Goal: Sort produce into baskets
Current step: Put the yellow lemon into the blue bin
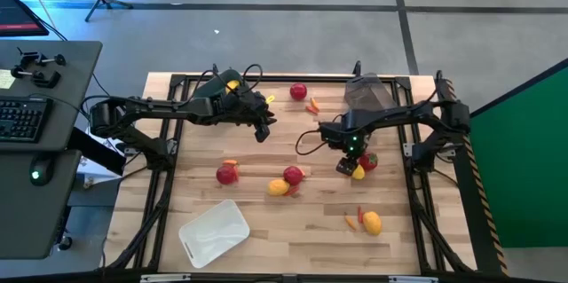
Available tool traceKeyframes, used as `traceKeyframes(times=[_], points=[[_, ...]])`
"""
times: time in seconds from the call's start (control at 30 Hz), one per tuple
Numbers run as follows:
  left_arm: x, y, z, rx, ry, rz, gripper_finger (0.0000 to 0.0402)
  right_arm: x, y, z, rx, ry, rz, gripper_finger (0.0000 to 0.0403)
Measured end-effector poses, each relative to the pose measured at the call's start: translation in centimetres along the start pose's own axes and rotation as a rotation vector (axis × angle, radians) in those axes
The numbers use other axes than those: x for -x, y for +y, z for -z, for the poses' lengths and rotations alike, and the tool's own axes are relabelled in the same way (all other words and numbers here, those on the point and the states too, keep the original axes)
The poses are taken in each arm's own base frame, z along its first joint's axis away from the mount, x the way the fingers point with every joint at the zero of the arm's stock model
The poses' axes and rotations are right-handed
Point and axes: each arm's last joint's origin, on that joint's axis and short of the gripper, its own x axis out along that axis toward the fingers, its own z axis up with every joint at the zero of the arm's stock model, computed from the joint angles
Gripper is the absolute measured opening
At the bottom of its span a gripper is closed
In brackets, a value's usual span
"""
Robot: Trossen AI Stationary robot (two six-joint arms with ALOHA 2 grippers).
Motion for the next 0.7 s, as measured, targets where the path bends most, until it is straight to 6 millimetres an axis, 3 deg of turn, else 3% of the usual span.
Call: traceKeyframes(times=[0.3,0.53,0.7], points=[[0.0,0.0,0.0,-0.014,-0.002,0.001,0.0095,-1.5,-0.1,-0.8,-0.018,0.053,0.017,0.0218],[0.0,0.0,0.0,-0.016,-0.002,0.000,0.0095,-1.2,-0.2,-0.3,-0.065,0.075,0.047,0.0218],[0.0,0.0,0.0,-0.034,-0.001,0.000,0.0095,-1.3,0.3,0.5,0.162,0.114,0.156,0.0218]])
